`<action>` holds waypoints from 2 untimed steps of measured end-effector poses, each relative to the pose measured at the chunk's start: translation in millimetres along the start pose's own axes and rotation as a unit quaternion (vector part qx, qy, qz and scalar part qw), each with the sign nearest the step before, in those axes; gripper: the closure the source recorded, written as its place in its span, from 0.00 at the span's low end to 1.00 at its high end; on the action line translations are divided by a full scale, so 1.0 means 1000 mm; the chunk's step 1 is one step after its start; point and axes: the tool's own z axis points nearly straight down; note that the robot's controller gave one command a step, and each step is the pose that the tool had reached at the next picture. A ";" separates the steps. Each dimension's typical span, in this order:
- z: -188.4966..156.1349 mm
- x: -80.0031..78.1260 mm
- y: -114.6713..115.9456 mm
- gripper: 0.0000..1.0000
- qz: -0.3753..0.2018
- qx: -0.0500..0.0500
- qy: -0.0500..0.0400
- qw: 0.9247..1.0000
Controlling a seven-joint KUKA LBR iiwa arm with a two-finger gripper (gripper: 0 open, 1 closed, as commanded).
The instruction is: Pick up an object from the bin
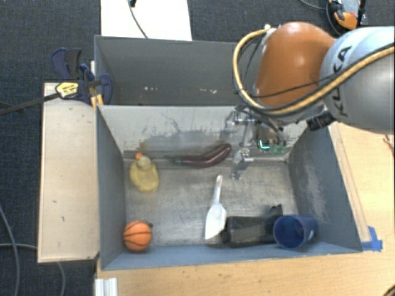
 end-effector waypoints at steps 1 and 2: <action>-0.004 -0.002 0.000 0.00 0.001 0.000 -0.004 1.000; 0.039 0.010 -0.010 0.00 -0.025 0.000 -0.007 1.000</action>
Offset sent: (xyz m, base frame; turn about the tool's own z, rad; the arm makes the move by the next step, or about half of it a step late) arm -0.0325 -0.0254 -0.1126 -0.1379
